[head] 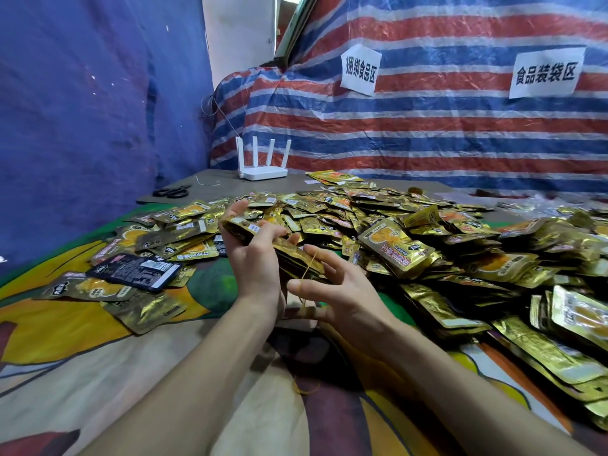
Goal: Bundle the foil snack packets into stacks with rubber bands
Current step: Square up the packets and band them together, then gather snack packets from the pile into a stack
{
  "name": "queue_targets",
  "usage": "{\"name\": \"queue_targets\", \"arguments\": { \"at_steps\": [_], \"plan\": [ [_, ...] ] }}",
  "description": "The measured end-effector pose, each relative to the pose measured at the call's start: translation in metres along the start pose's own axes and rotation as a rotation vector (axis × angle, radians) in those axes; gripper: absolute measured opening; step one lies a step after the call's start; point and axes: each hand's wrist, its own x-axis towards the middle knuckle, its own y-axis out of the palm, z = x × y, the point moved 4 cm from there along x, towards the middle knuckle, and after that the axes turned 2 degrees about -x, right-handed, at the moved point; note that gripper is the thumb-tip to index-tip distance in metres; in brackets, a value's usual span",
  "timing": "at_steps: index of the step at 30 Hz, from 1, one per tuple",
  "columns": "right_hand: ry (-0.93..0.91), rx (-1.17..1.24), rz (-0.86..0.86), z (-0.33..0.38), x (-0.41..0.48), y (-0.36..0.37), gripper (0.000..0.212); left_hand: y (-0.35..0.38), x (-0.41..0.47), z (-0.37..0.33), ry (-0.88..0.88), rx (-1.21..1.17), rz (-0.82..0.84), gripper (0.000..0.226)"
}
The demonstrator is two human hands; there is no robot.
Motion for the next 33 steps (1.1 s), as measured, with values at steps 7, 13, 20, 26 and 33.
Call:
{"name": "queue_targets", "arguments": {
  "at_steps": [7,13,20,26,33],
  "plan": [
    [-0.102,-0.053,-0.108,0.003,0.002,-0.004,0.071,0.002,-0.006,0.02,-0.139,0.079,-0.006,0.036],
    [-0.098,-0.123,-0.189,0.013,0.002,-0.02,0.059,0.003,-0.015,0.029,-0.371,0.107,0.098,0.015],
    [0.144,-0.205,0.004,0.017,0.0,-0.026,0.089,0.003,-0.013,0.03,-0.394,0.109,0.177,0.018],
    [0.307,0.0,0.107,0.016,-0.002,-0.029,0.054,0.004,-0.014,0.026,-0.464,-0.013,0.192,0.022],
    [0.385,-0.116,0.09,0.014,-0.007,-0.027,0.075,0.002,-0.006,0.02,-0.358,0.122,0.225,0.022]
  ]
}}
